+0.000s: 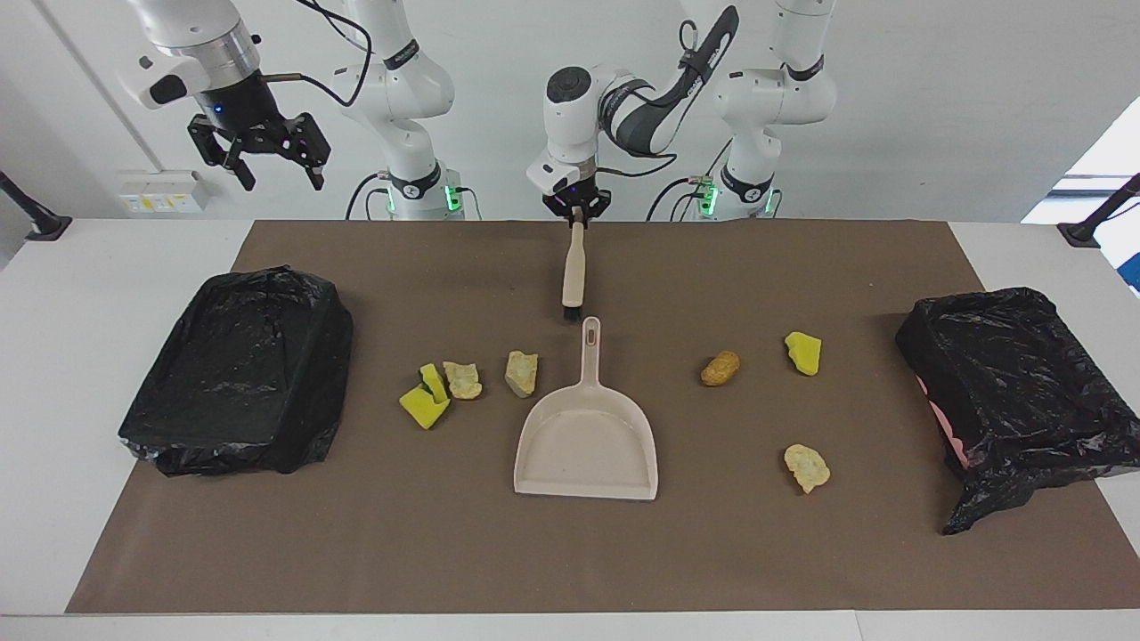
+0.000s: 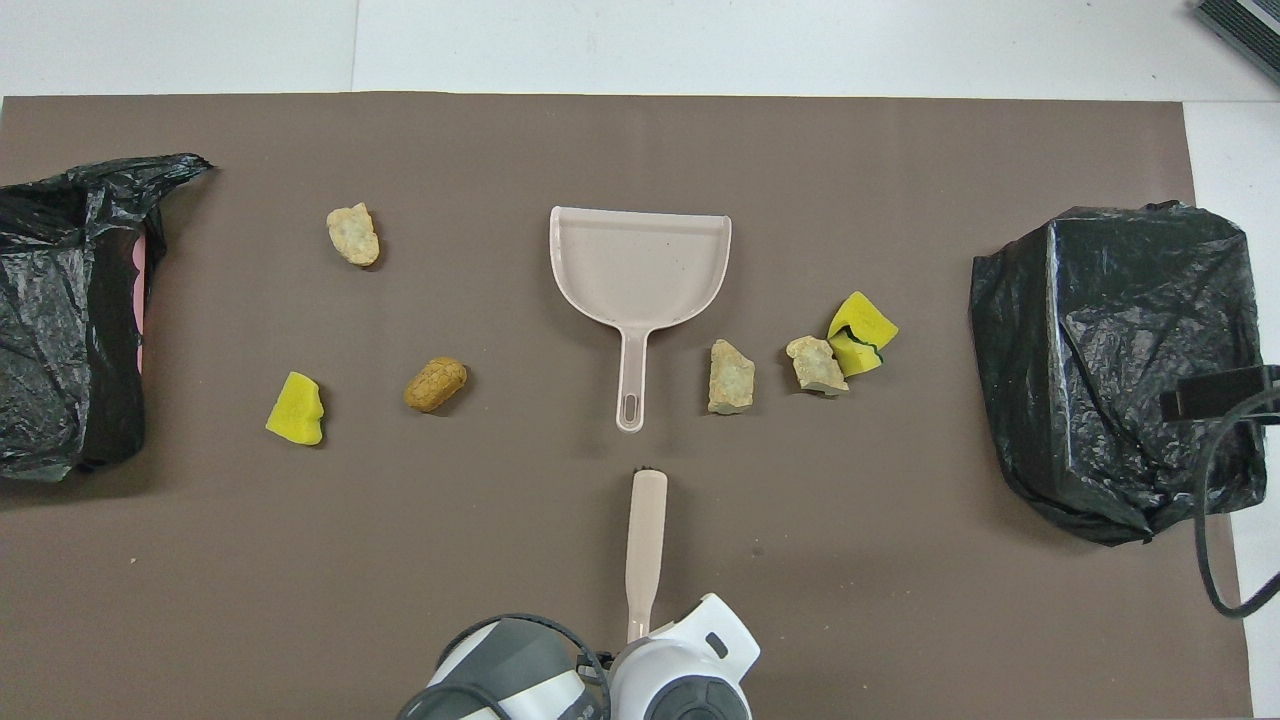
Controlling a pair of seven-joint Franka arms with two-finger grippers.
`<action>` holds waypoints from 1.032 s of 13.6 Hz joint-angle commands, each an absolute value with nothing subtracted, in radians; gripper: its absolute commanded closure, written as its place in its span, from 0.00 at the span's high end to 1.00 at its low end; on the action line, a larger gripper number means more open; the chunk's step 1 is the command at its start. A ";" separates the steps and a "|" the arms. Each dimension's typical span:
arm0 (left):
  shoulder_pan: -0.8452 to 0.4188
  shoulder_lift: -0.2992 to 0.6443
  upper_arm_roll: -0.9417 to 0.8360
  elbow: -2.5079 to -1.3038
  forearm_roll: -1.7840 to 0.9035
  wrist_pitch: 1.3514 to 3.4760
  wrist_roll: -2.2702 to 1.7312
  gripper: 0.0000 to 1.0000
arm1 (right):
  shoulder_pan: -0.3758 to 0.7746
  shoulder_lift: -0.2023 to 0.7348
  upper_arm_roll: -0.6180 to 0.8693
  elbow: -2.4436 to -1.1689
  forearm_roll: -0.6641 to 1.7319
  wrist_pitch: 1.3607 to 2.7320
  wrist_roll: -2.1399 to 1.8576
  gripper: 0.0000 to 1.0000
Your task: Sweep and dump trash in bin
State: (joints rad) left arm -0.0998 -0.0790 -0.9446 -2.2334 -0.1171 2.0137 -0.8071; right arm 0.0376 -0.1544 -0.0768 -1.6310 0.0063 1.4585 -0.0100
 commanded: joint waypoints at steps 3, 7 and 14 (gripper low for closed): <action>-0.123 -0.291 -0.725 -2.241 -0.120 1.833 -0.649 0.00 | 0.034 -0.158 -0.077 -1.631 0.029 1.439 -0.006 1.00; -0.115 -0.293 -0.537 -2.237 -0.063 1.858 -0.598 0.00 | 0.063 -0.138 -0.046 -1.640 0.018 1.448 0.079 1.00; -0.104 -0.146 -0.267 -2.156 0.060 1.974 -0.163 0.00 | 0.308 0.099 -0.035 -1.597 0.037 1.684 0.401 1.00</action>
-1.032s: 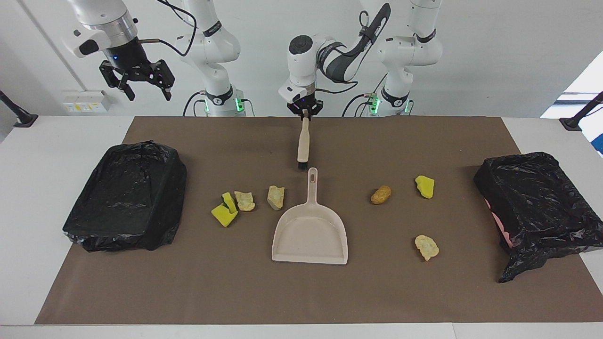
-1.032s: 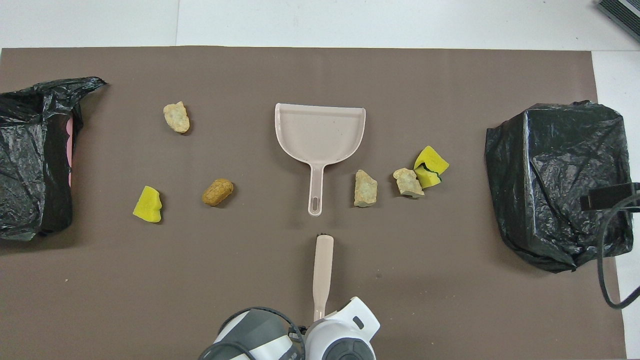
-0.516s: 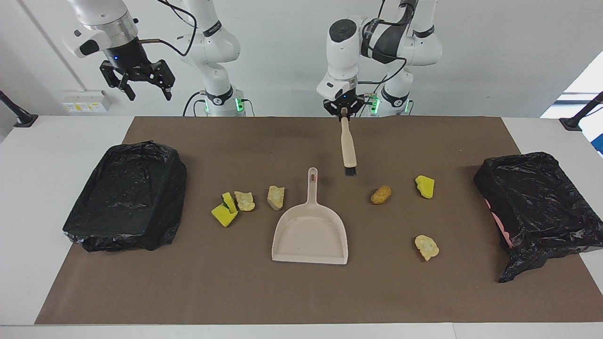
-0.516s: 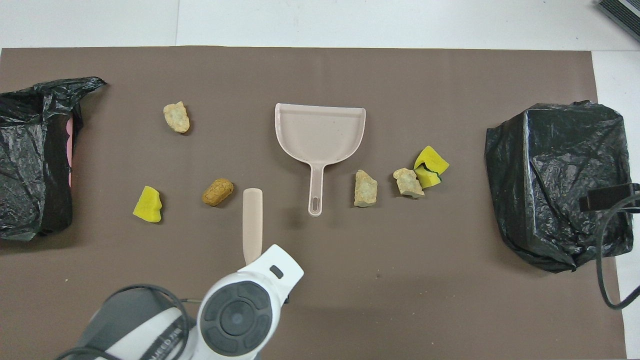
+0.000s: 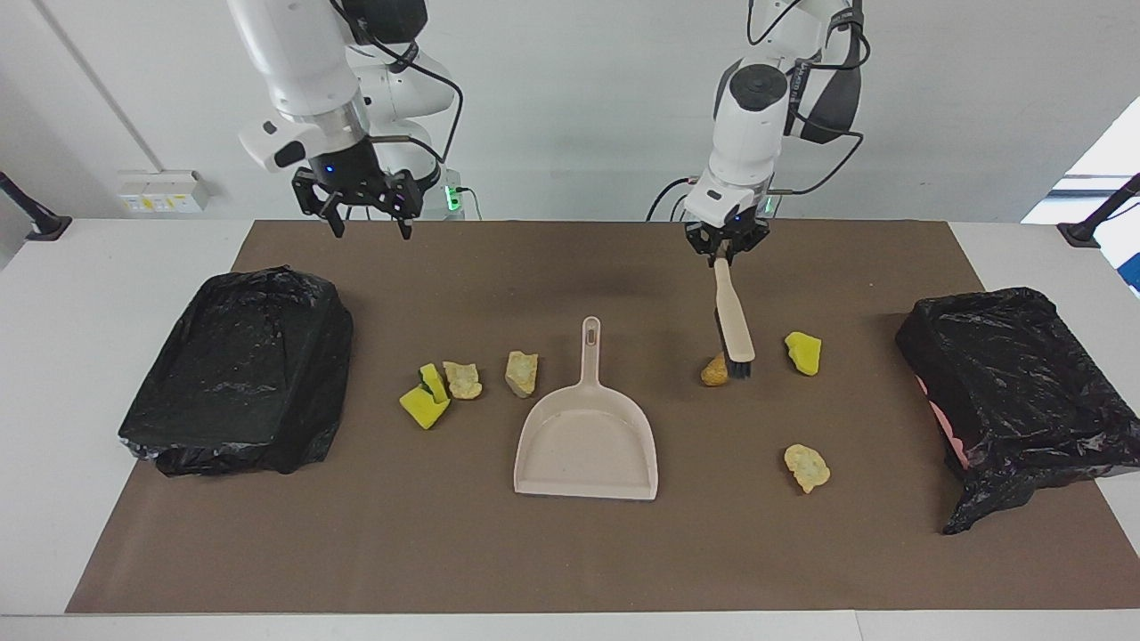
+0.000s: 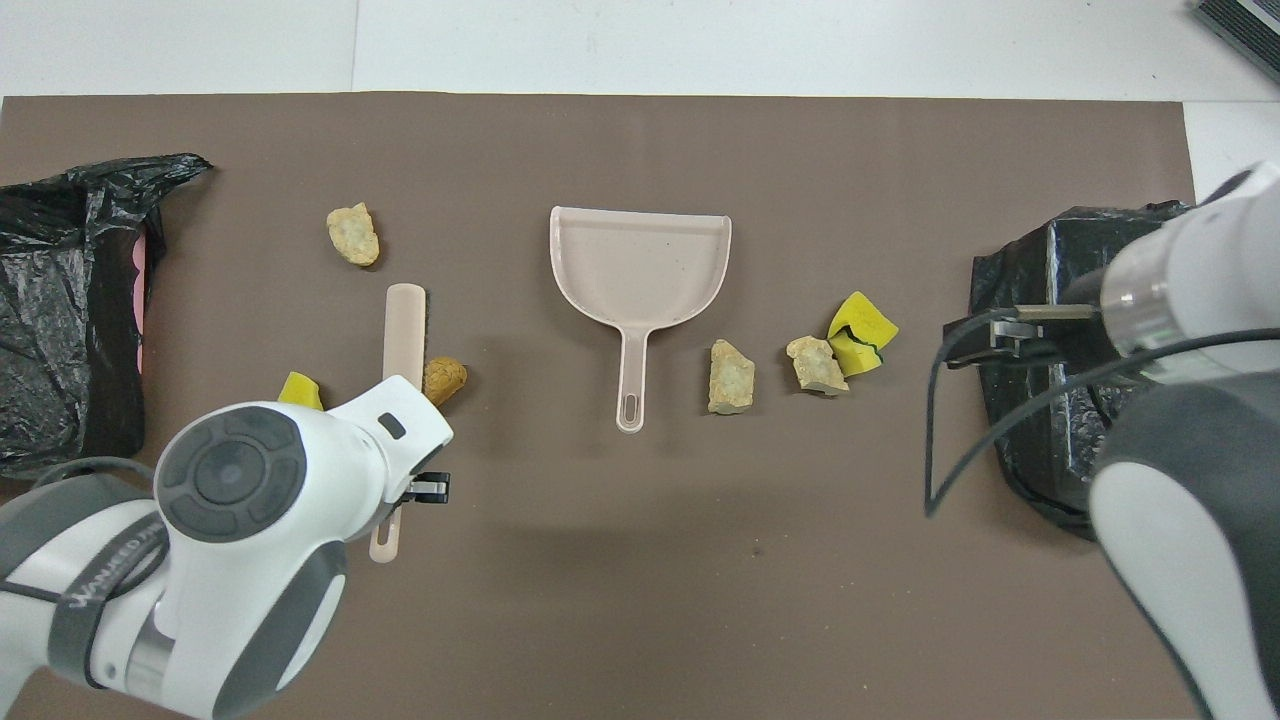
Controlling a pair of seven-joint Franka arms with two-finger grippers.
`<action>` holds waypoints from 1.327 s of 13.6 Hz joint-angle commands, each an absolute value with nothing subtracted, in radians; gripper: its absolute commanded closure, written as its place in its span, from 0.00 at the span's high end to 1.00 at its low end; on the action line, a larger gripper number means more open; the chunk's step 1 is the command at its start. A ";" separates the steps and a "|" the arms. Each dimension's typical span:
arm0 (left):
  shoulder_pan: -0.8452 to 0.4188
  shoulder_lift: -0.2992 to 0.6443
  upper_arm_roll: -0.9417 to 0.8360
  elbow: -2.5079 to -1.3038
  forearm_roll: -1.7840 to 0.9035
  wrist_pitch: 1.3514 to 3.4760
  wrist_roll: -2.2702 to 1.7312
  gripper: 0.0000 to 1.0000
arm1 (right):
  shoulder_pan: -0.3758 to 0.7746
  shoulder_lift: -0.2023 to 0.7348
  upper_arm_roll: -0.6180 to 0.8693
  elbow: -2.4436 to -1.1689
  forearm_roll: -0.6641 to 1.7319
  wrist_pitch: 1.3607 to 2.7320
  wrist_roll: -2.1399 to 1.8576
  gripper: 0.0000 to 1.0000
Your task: Sweep and dump trash in bin
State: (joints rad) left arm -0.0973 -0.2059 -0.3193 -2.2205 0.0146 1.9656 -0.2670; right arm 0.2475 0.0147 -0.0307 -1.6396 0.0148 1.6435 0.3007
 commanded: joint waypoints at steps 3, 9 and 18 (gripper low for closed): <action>-0.103 -0.039 -0.154 -2.031 0.074 1.973 0.012 0.00 | 0.411 0.277 -0.025 -1.548 0.082 1.839 0.656 1.00; -0.071 0.208 -0.058 -1.792 0.150 2.002 0.289 0.00 | 0.590 0.448 -0.025 -1.557 0.092 2.106 0.882 1.00; -0.032 0.371 0.046 -1.677 0.155 2.094 0.747 0.00 | 0.603 0.460 -0.025 -1.629 0.091 2.119 0.749 1.00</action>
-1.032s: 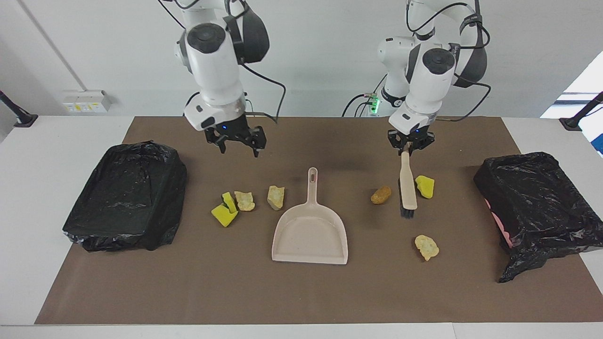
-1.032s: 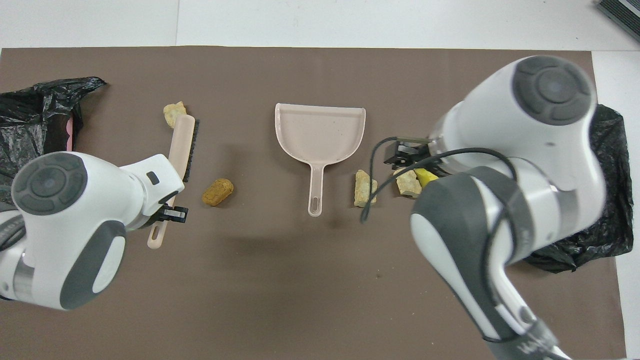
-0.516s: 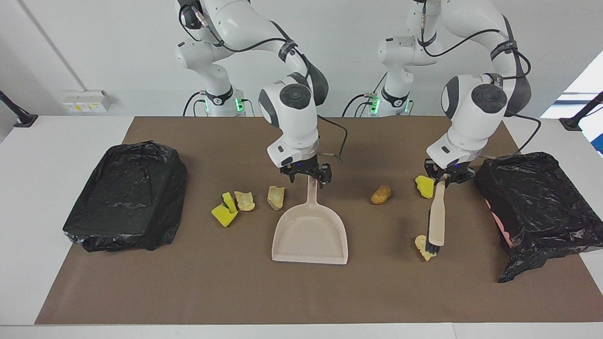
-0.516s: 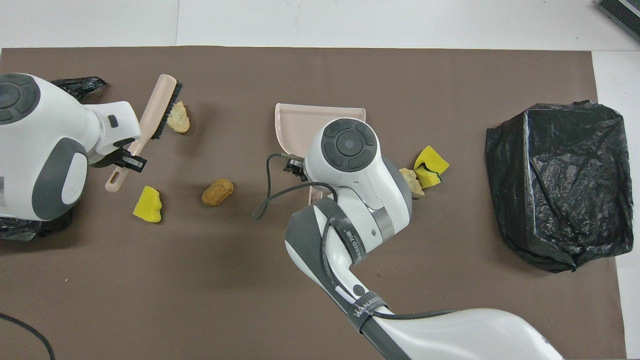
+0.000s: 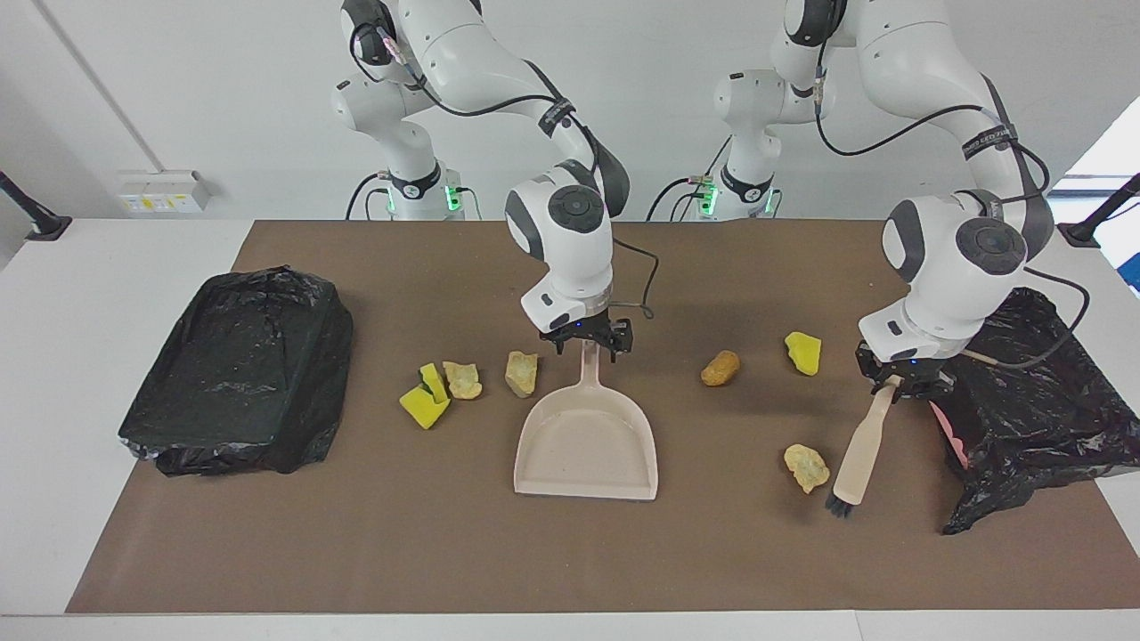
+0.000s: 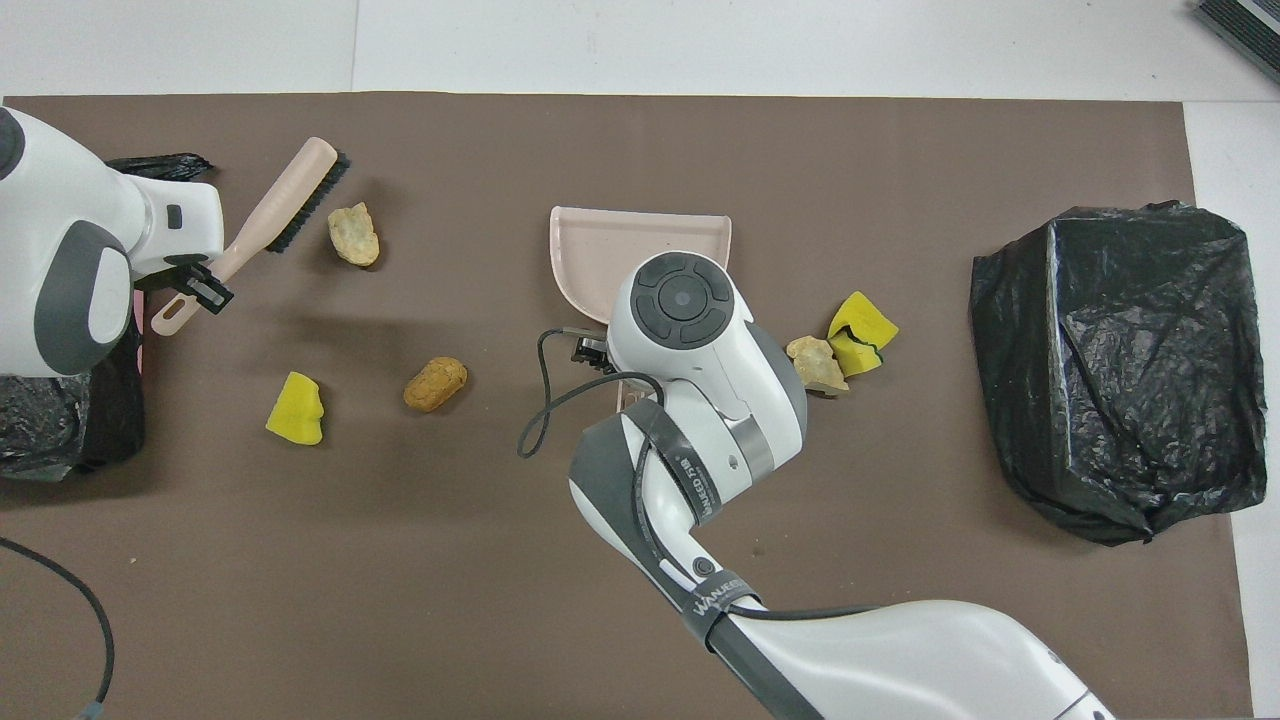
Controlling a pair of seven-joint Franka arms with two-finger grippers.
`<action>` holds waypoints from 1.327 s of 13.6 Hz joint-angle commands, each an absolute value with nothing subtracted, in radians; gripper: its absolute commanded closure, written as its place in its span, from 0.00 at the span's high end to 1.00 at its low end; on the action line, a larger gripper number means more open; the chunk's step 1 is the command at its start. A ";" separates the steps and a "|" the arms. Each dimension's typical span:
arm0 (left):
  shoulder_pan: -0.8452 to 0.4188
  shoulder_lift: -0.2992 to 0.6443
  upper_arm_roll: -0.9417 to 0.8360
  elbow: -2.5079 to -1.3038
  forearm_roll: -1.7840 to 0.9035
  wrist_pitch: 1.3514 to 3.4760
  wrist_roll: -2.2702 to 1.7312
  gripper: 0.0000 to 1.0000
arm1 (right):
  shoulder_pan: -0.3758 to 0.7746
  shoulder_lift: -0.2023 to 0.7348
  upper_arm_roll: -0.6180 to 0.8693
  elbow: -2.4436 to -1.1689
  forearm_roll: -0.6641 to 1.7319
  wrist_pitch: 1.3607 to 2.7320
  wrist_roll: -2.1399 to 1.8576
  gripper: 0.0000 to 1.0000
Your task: Sweep and dump trash in bin
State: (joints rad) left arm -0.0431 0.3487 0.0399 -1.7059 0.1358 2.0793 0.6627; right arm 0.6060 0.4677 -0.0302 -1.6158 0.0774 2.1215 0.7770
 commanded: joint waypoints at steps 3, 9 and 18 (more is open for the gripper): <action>-0.034 0.359 0.061 -1.706 0.190 2.071 0.807 0.00 | 0.611 0.454 -0.023 -1.641 0.091 2.111 0.747 0.69; -0.049 0.302 0.055 -1.772 0.193 1.910 0.807 0.00 | 0.600 0.457 -0.021 -1.617 0.112 2.066 0.712 0.00; -0.058 0.083 0.029 -1.949 0.107 1.809 0.634 0.00 | 0.561 0.213 -0.031 -1.683 0.084 1.859 0.169 0.00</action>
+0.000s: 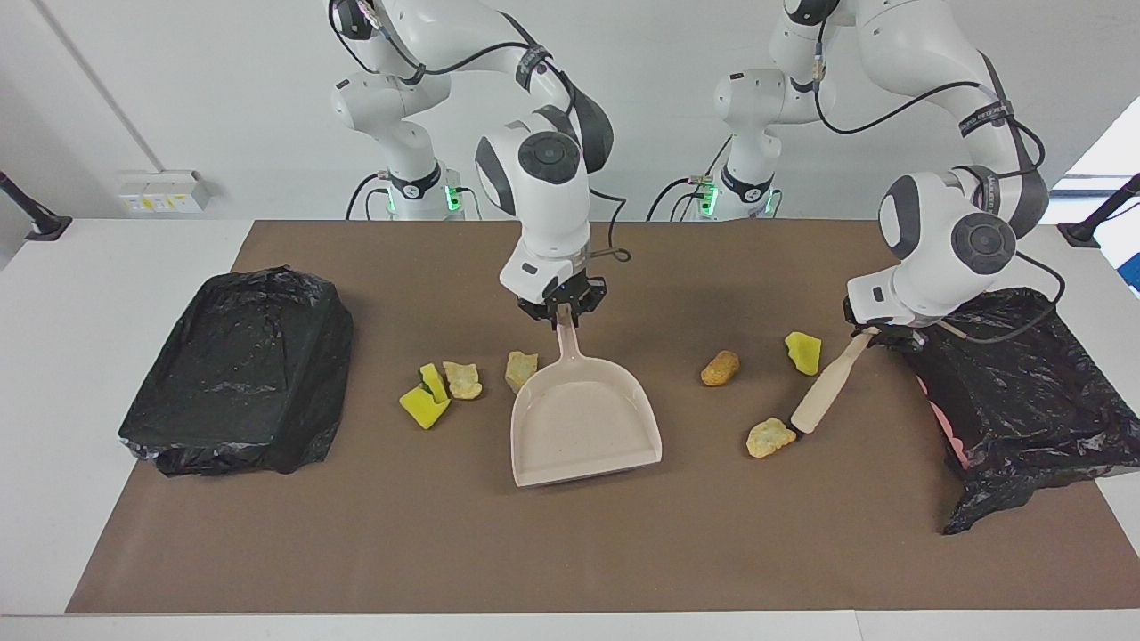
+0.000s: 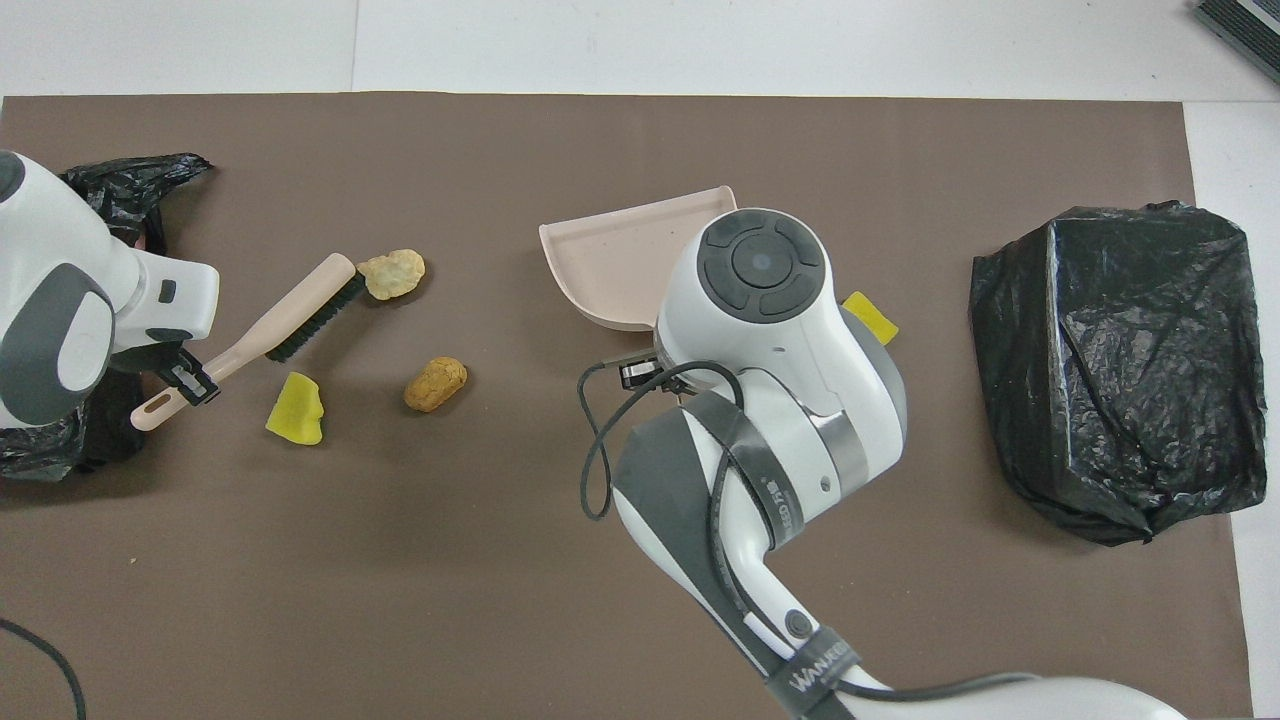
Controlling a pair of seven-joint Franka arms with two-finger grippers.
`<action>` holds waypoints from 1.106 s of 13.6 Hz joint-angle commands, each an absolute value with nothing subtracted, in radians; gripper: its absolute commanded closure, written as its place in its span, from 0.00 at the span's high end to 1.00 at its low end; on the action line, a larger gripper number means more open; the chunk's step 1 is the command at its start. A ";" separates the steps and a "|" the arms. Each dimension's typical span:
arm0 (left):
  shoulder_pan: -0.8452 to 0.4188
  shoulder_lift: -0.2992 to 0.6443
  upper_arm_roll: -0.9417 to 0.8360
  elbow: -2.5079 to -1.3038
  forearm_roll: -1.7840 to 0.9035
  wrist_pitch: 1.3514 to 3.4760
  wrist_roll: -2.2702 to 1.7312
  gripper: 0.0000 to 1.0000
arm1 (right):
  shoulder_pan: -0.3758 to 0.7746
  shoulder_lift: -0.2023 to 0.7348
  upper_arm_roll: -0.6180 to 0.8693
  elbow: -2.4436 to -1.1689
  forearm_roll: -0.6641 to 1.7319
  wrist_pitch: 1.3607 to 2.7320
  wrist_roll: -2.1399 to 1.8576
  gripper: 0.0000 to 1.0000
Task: Sweep and dump trash in bin
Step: 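Sweep trash pieces into the dustpan with the left gripper's brush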
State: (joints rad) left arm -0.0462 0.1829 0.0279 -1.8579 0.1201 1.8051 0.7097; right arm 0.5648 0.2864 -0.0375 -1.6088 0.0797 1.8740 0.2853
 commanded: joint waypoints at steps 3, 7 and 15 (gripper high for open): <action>-0.057 0.009 0.034 -2.023 0.107 1.812 0.491 0.00 | 0.574 0.155 -0.029 -1.790 0.041 1.884 -0.163 0.00; -0.055 -0.067 0.035 -2.143 0.107 1.836 0.185 0.00 | 0.509 0.149 -0.028 -1.847 0.029 1.944 -0.635 0.00; -0.060 -0.213 0.022 -2.381 0.109 1.925 -0.240 0.00 | 0.621 0.267 -0.029 -1.879 -0.032 2.077 -0.649 0.00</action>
